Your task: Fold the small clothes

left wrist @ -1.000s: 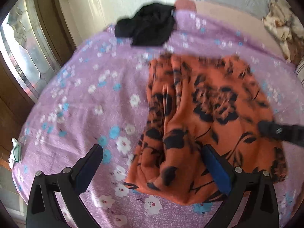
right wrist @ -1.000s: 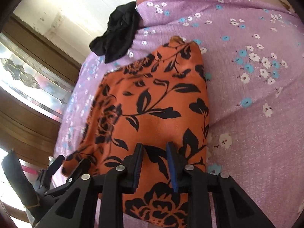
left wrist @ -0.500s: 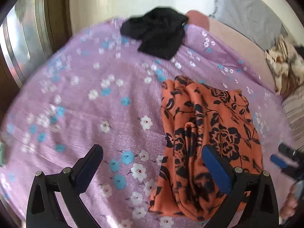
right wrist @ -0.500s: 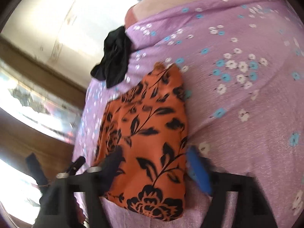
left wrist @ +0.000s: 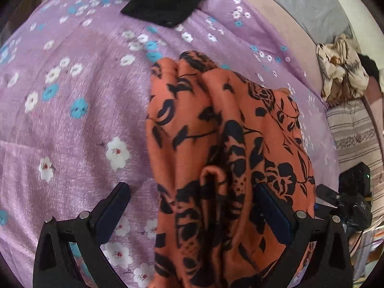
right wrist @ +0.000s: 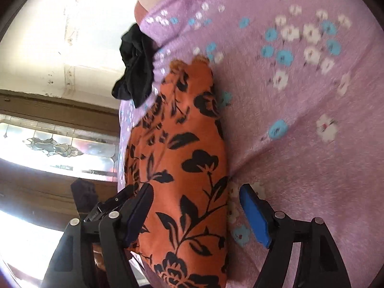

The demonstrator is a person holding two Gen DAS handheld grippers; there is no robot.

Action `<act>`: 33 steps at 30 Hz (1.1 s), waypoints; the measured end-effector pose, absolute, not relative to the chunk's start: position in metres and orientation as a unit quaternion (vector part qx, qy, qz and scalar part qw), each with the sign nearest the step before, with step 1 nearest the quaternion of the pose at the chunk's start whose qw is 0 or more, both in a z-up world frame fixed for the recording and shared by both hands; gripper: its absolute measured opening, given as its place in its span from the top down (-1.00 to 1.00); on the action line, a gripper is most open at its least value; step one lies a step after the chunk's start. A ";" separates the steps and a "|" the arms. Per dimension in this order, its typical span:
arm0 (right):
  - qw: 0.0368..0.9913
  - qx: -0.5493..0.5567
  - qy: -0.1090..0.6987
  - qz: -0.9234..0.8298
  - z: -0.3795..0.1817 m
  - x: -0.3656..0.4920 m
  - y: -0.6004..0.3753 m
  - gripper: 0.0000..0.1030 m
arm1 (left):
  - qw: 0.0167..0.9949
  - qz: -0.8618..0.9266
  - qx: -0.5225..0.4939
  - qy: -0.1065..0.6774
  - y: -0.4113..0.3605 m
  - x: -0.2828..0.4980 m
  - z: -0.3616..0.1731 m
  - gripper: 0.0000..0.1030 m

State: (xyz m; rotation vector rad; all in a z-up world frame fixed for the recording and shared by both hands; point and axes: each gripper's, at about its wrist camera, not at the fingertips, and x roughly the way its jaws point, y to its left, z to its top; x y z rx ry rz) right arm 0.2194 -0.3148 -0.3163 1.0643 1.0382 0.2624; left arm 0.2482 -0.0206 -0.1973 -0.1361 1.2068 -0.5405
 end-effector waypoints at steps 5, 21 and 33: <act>0.723 0.491 0.465 0.142 -0.327 0.232 -0.304 -0.27 | 0.766 -0.292 -0.048 0.570 -0.039 0.240 -0.200 -0.69; 0.803 0.417 0.409 0.118 -0.283 0.219 -0.277 0.21 | 0.800 -0.271 -0.051 0.533 -0.065 0.229 -0.170 0.22; 0.842 0.399 0.337 0.135 -0.215 0.166 -0.308 0.21 | 0.830 -0.301 -0.052 0.466 -0.070 0.202 -0.141 0.22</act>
